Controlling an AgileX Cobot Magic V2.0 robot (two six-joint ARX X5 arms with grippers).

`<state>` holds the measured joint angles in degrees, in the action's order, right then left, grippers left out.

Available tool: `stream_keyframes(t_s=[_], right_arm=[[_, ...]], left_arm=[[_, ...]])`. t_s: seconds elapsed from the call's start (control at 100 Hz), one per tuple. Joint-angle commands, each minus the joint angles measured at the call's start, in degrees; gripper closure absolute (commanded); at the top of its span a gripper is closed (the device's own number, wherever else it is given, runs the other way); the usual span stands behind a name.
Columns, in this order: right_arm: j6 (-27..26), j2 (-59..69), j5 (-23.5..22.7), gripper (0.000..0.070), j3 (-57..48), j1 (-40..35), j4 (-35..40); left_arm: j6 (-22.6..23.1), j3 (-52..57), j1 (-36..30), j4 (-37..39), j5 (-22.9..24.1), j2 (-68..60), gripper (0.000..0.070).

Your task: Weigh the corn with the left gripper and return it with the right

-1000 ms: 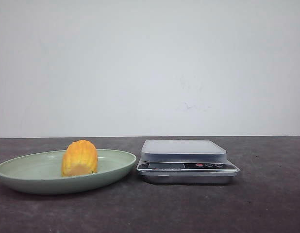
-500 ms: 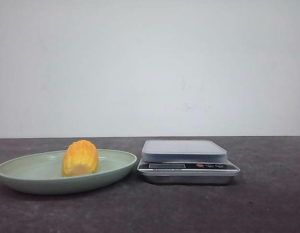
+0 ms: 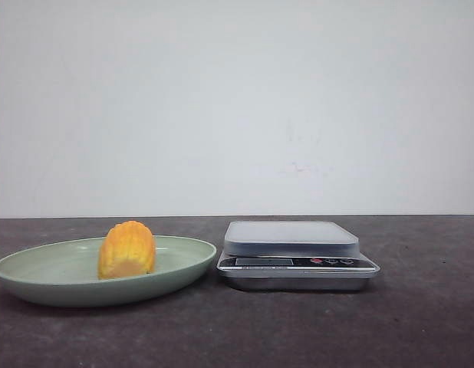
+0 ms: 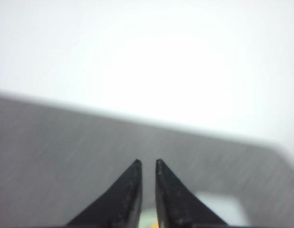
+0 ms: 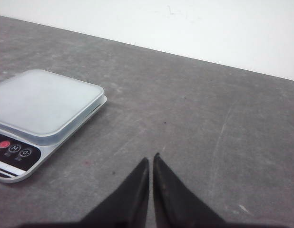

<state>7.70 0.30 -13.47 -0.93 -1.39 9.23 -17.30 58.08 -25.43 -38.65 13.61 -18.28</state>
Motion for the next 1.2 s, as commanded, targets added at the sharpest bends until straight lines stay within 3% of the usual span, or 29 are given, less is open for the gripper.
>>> stream_keyframes(t_s=[0.0,0.1,0.21,0.33,0.56,0.86,1.19], right_arm=[[0.61,-0.07,0.00,0.0693,0.20,0.09,-0.20],[0.61,-0.07,0.00,0.0693,0.20,0.09,-0.20],[0.63,-0.07,0.00,0.0693,0.20,0.09,-0.20],[0.61,-0.07,0.00,0.0693,0.20,0.09,-0.20],[0.61,-0.07,0.00,0.0693,0.20,0.09,-0.20],[0.63,-0.07,0.00,0.0693,0.20,0.09,-0.22],[0.61,-0.07,0.00,0.0693,0.20,0.09,-0.22]], left_arm=[[1.66,-9.03,2.91,14.84,-8.15,2.97,0.0695],[-0.04,-20.79,8.76,26.25,-17.66,7.96,0.0696],[-4.37,-29.90,15.23,29.35,-23.41,11.28,0.0696],[-4.39,-37.42,19.93,29.27,-22.40,13.77,0.0695],[0.83,-47.89,23.34,29.51,-19.08,18.10,0.0695],[10.45,-54.23,24.57,30.05,-17.79,18.12,0.0696],[13.77,-57.31,24.83,27.67,-13.33,18.12,0.0696]])
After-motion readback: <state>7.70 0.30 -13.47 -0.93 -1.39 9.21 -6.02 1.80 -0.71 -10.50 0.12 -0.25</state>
